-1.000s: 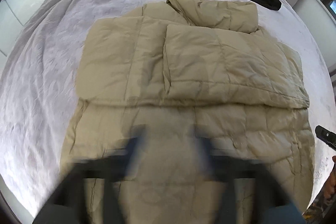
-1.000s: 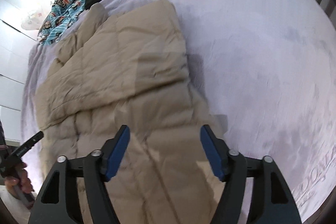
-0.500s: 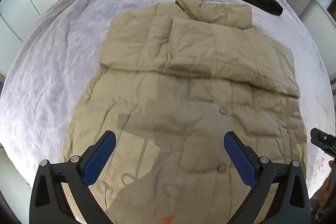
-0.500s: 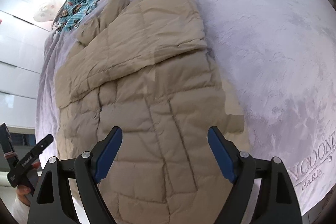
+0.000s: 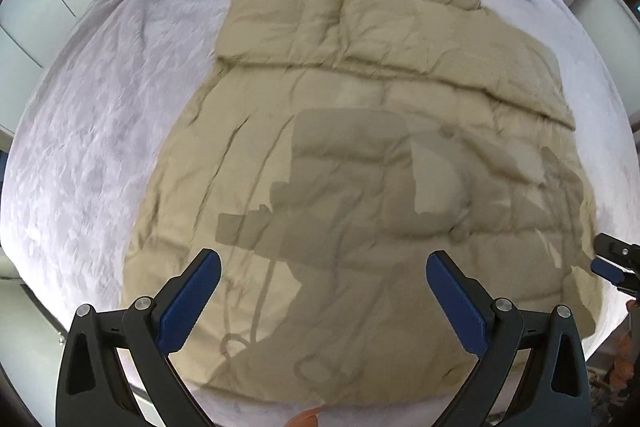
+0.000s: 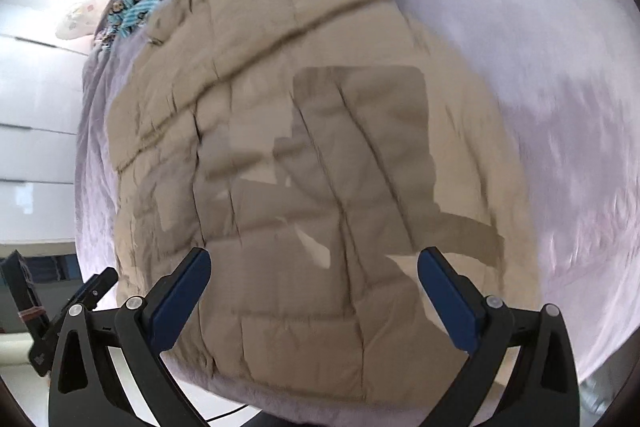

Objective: Fold large clothes
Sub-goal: 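Withdraw both tools above the side-folded jacket, then move both tools to the jacket hem and grasp it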

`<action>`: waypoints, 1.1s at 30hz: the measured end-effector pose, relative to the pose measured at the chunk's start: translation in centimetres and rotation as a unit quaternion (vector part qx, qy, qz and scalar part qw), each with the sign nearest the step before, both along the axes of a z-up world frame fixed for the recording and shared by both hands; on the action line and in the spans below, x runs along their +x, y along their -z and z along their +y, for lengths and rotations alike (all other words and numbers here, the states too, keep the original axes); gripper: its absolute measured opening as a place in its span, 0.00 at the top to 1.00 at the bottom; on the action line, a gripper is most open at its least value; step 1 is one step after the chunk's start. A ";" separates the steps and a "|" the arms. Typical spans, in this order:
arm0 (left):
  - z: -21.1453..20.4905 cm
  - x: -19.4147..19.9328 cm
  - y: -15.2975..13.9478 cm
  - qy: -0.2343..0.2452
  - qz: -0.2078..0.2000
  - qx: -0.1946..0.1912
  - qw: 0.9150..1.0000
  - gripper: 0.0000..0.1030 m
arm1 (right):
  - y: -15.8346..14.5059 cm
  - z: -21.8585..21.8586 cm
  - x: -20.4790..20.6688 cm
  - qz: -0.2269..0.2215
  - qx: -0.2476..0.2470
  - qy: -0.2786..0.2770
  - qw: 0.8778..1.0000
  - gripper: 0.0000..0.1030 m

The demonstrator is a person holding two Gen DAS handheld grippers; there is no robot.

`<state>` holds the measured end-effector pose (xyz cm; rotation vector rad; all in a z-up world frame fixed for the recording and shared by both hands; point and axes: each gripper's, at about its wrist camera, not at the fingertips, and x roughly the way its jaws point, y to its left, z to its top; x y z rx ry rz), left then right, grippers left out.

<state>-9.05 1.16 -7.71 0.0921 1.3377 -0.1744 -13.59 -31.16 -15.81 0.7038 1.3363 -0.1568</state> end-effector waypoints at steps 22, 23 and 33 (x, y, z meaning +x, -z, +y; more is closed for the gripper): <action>8.9 -4.1 2.2 -0.009 0.029 -0.013 0.999 0.00 | 1.7 2.3 -9.3 0.002 0.066 0.140 0.988 0.00; 9.2 -4.2 2.2 -0.009 0.029 -0.015 0.999 0.00 | 1.8 2.4 -9.4 0.005 0.065 0.140 0.988 0.00; 16.8 -5.5 2.7 -0.077 0.067 -0.187 0.977 0.00 | 3.2 1.8 -12.2 -0.006 0.122 0.199 0.972 0.00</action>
